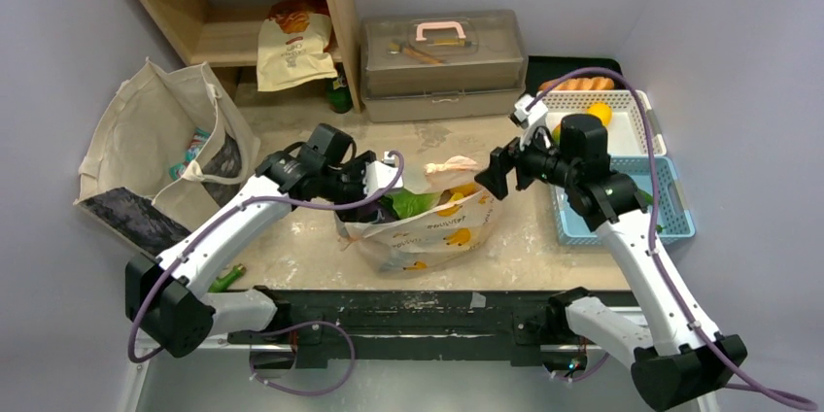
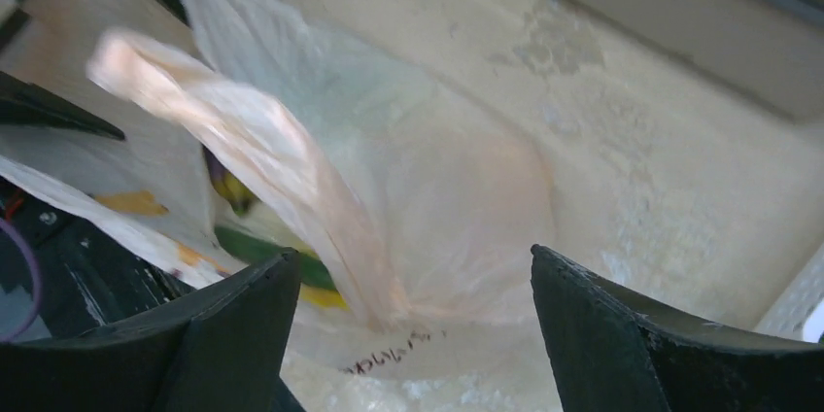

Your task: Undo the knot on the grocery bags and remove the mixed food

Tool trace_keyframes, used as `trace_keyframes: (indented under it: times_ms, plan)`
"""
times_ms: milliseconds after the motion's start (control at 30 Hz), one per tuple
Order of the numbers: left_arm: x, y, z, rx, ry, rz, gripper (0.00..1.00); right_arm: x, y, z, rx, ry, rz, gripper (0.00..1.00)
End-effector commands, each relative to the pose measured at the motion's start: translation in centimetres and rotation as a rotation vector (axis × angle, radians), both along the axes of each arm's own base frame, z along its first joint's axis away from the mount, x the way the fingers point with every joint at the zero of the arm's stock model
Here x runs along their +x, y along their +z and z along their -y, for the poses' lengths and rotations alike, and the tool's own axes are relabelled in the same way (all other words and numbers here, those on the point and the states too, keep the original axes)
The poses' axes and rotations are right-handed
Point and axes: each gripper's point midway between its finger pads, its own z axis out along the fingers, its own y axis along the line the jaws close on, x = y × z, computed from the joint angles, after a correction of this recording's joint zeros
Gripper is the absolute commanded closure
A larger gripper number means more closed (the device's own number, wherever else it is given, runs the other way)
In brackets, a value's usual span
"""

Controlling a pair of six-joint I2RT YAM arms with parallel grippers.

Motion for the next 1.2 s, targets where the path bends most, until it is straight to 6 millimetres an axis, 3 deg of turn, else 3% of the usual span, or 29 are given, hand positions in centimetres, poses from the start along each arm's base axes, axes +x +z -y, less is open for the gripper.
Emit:
trace_keyframes:
  times_ms: [0, 133, 200, 267, 333, 467, 600, 733, 833, 867, 967, 1067, 1167]
  plan:
    - [1.1, 4.1, 3.3, -0.182, -0.008, 0.114, 0.00, 0.4, 9.1, -3.8, 0.072, 0.252, 0.274, 0.17]
    - [1.9, 5.5, 4.9, -0.241, 0.025, 0.139, 0.00, -1.9, 11.3, -9.3, 0.064, 0.458, 0.380, 0.23]
    - [2.3, 6.0, 5.3, -0.267, 0.060, 0.137, 0.00, -3.1, 11.0, -11.1, 0.055, 0.551, 0.389, 0.38]
    - [2.6, 6.1, 5.4, -0.280, 0.086, 0.140, 0.00, -4.1, 9.7, -12.4, 0.025, 0.636, 0.400, 0.65]
    - [2.7, 6.0, 5.2, -0.284, 0.109, 0.145, 0.00, -4.9, 8.3, -13.4, -0.015, 0.719, 0.412, 0.84]
    - [2.2, 6.4, 4.7, -0.300, 0.124, 0.163, 0.00, -5.4, 4.0, -14.0, -0.133, 0.847, 0.396, 1.00]
    - [-0.1, 6.2, 4.2, -0.311, 0.038, 0.150, 0.03, -3.4, -0.3, -13.3, -0.278, 0.822, 0.323, 0.95]
    - [-1.7, 3.6, 2.5, -0.208, -0.018, 0.121, 0.04, -1.4, -2.0, -11.1, -0.364, 0.725, 0.260, 0.70]
    - [-2.4, 0.8, 0.7, -0.106, -0.043, 0.109, 0.01, -1.1, -3.9, -8.6, -0.423, 0.682, 0.193, 0.48]
    - [-2.8, -0.2, 0.2, -0.078, -0.053, 0.101, 0.00, -1.0, -4.6, -7.7, -0.453, 0.669, 0.175, 0.44]
    - [-3.5, -1.8, -0.8, -0.034, -0.081, 0.104, 0.00, 0.4, -5.8, -4.8, -0.519, 0.577, 0.146, 0.43]
    - [-3.3, -2.3, -1.4, -0.020, -0.082, 0.142, 0.00, 3.4, -4.9, -2.2, -0.521, 0.367, 0.164, 0.48]
    - [-2.4, -2.9, -1.8, 0.007, -0.065, 0.193, 0.00, 5.4, -4.8, -0.4, -0.532, 0.181, 0.142, 0.38]
